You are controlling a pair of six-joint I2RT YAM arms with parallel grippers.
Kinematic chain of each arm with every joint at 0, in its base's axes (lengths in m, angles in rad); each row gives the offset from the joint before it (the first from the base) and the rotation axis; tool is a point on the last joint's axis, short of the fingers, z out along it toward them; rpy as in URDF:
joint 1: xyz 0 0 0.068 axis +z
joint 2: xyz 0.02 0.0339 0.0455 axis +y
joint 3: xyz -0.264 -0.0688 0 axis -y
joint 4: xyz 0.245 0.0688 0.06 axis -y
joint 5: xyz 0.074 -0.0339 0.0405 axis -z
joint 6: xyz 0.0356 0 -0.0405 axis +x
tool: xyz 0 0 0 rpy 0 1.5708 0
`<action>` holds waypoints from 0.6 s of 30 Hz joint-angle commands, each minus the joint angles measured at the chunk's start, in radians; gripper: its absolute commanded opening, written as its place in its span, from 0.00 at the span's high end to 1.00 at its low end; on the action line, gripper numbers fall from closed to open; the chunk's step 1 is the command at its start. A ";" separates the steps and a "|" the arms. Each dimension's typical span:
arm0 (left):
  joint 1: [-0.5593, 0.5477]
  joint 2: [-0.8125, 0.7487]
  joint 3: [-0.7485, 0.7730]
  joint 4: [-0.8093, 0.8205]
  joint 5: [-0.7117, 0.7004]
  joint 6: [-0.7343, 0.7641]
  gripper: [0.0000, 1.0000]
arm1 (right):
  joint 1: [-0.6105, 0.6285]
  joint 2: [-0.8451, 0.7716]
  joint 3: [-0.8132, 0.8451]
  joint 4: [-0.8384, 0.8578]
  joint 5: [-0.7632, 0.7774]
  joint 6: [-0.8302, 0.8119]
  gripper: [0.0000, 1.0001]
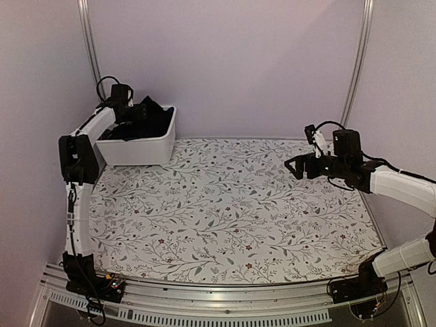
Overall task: Fold and stack the mixed laundry pile
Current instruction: Pick up the crumpled T-shirt from the bin.
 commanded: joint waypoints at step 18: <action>-0.017 -0.048 0.043 0.100 0.139 0.107 1.00 | -0.017 0.051 0.031 0.005 -0.062 0.020 0.01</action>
